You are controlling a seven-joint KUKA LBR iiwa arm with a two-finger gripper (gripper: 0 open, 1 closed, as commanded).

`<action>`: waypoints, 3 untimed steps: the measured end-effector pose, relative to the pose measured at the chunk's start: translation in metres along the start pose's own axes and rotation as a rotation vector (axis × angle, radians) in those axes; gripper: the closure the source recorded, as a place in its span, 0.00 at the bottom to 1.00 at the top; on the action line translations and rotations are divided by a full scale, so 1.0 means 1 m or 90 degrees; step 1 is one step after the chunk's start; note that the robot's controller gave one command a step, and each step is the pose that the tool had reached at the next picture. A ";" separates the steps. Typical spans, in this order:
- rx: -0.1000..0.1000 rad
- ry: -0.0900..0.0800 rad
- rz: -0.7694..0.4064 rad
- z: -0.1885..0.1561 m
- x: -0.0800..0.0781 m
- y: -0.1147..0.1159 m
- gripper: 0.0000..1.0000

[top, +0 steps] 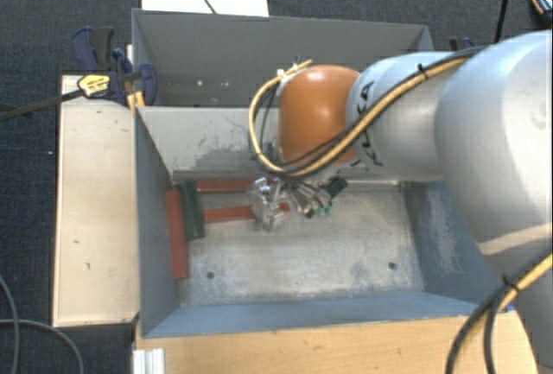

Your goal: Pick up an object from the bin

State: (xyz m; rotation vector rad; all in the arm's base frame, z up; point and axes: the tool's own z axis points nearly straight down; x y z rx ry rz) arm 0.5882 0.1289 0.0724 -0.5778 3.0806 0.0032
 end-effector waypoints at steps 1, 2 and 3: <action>0.000 0.002 0.001 0.001 0.001 0.000 0.00; 0.000 0.002 0.001 0.002 0.001 0.000 1.00; 0.002 -0.002 0.001 -0.178 0.021 0.006 1.00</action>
Offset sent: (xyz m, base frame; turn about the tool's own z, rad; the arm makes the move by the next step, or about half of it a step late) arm 0.0000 0.0000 0.0000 0.0000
